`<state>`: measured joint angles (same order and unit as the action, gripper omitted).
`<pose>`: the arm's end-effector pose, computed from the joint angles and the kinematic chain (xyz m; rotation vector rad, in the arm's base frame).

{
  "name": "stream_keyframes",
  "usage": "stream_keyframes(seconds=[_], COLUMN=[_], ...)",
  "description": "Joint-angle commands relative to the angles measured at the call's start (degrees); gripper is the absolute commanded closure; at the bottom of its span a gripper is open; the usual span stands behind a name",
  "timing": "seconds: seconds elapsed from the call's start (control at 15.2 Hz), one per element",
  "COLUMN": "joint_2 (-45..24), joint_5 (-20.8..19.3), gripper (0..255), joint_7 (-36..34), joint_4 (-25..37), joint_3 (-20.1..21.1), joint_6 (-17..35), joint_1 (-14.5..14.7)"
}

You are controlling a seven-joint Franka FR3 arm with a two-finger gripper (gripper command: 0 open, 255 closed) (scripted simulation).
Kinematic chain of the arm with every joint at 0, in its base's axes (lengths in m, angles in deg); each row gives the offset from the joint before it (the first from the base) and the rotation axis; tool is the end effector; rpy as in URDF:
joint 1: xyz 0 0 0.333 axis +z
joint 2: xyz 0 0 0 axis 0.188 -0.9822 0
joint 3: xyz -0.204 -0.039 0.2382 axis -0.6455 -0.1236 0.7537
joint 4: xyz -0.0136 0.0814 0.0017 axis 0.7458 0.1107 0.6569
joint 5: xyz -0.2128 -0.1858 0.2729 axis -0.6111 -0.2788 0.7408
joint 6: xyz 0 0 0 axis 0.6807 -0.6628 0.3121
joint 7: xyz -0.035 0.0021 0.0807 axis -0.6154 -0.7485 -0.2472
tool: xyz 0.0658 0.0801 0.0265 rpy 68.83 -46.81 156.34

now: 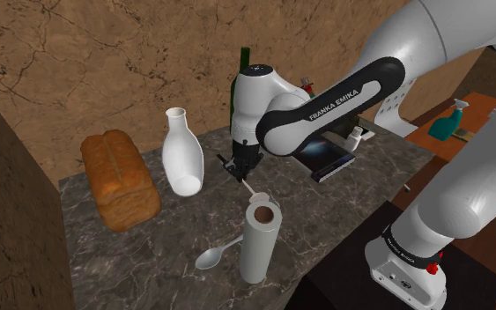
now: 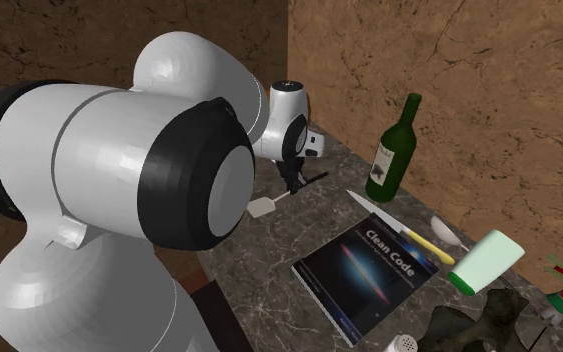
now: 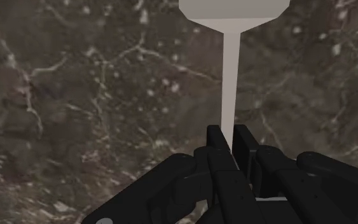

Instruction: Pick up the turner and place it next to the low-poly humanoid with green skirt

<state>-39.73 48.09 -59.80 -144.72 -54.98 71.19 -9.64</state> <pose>0.4142 0.2835 0.3386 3.1392 -0.0385 0.1041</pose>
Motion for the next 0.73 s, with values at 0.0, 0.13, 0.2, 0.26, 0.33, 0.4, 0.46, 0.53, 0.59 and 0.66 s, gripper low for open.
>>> stream_keyframes(seconds=[0.0,0.13,0.2,0.26,0.33,0.4,0.46,0.53,0.59,0.66], joint_2=[0.0,0.0,0.0,0.0,0.0,0.61,1.22,1.8,2.37,2.93], joint_5=[0.0,0.0,0.0,0.0,0.0,0.52,1.02,1.49,1.93,2.35], gripper=[255,255,255,255,255,255,255,255,255,255], joint_7=[0.0,0.0,0.0,0.0,0.0,0.4,0.78,1.14,1.49,1.82], joint_4=[0.0,0.0,0.0,0.0,0.0,0.27,0.55,0.85,1.16,1.48], joint_3=[0.0,0.0,0.0,0.0,0.0,-0.02,-0.06,-0.1,-0.16,-0.22], joint_6=[0.0,0.0,0.0,0.0,0.0,-0.77,-1.55,-2.34,-3.13,-3.92], joint_1=[0.0,0.0,0.0,0.0,0.0,0.02,0.04,0.06,0.08,0.11])
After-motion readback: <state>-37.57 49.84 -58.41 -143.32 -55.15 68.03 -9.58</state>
